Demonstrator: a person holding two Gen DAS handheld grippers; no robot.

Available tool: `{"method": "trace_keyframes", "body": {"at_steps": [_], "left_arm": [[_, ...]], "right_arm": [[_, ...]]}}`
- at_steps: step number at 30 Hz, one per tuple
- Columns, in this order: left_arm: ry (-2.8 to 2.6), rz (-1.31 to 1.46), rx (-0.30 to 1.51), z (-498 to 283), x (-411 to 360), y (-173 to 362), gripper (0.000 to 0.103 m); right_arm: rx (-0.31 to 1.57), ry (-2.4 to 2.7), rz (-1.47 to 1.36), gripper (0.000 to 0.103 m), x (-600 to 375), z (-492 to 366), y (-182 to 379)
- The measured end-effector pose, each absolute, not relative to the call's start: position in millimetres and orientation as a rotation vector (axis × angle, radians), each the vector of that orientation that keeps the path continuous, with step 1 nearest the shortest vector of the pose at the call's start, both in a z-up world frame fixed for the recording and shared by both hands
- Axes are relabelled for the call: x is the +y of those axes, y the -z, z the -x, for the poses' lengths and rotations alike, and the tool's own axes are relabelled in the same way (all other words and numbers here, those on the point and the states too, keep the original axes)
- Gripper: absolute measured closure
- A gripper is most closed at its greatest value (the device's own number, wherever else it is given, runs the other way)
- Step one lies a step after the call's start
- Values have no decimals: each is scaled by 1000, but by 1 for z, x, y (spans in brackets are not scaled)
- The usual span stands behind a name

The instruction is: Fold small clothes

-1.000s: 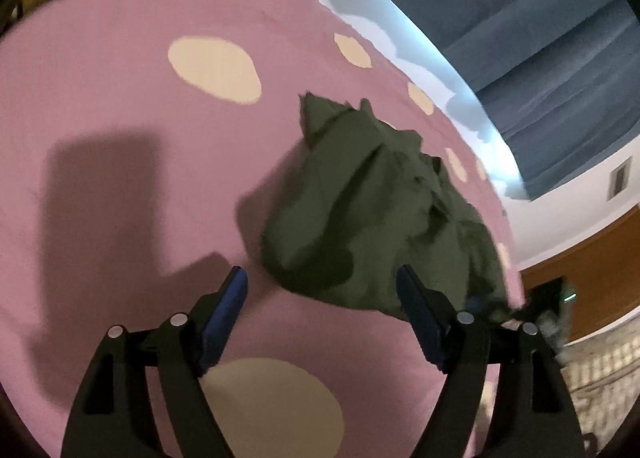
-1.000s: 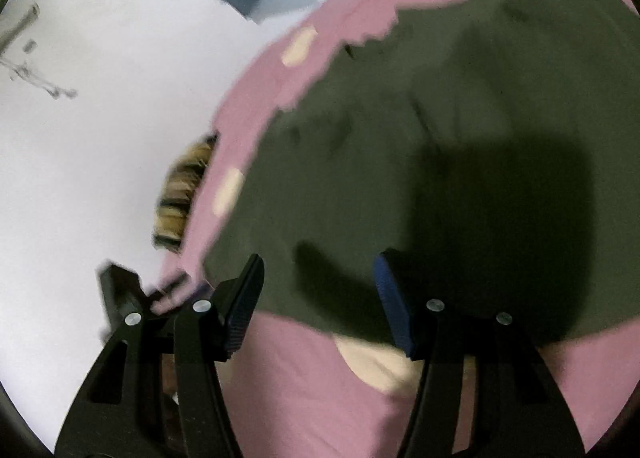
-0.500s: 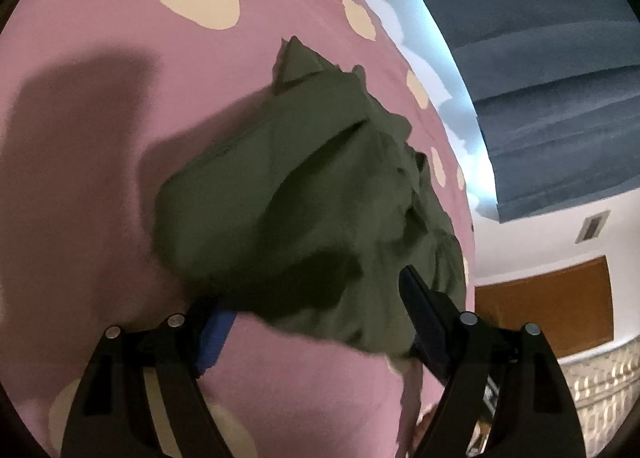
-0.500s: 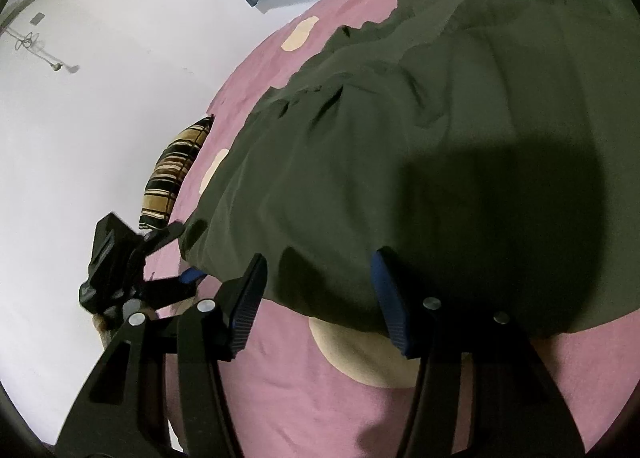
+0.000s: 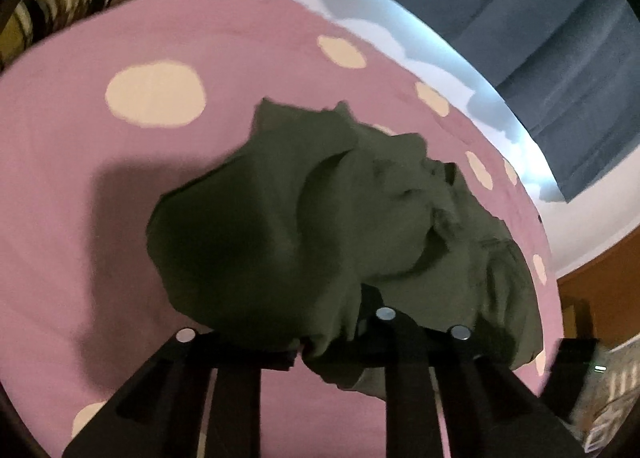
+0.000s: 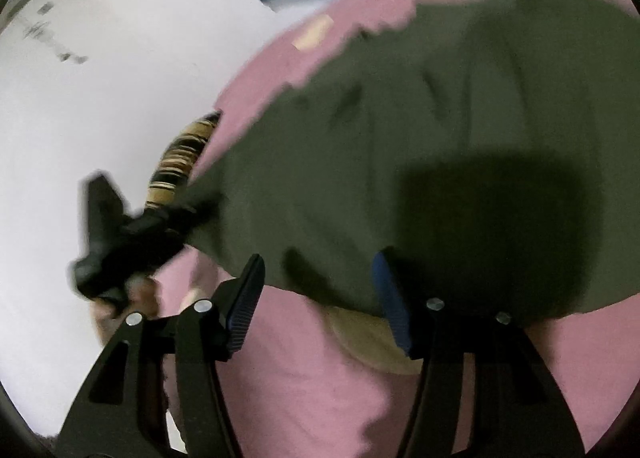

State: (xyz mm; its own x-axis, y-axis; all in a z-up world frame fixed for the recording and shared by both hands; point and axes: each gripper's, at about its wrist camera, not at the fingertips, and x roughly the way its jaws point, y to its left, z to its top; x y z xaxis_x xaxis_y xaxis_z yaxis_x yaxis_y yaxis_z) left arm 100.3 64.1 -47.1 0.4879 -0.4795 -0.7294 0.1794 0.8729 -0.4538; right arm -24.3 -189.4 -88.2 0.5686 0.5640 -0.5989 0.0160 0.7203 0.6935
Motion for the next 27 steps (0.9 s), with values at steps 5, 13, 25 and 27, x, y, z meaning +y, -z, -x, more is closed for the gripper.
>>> {"method": "trace_keyframes", "body": {"at_steps": [5,13,25,27], "left_arm": [[419,213,889,-88,36,13,89],[484,42,765,-68,-30,-42,90],[641,-263,661,-6,-166,-55,90],[672,-322,674,7,-193,-39,90]], "right_arm": [[882,-387,-757,47,-199,26,93],[872,-423,-792,47,-211,37,87],[782,-293,-865,47,-313,107,63],[753,-247,-877,47,-337,120,60]]}}
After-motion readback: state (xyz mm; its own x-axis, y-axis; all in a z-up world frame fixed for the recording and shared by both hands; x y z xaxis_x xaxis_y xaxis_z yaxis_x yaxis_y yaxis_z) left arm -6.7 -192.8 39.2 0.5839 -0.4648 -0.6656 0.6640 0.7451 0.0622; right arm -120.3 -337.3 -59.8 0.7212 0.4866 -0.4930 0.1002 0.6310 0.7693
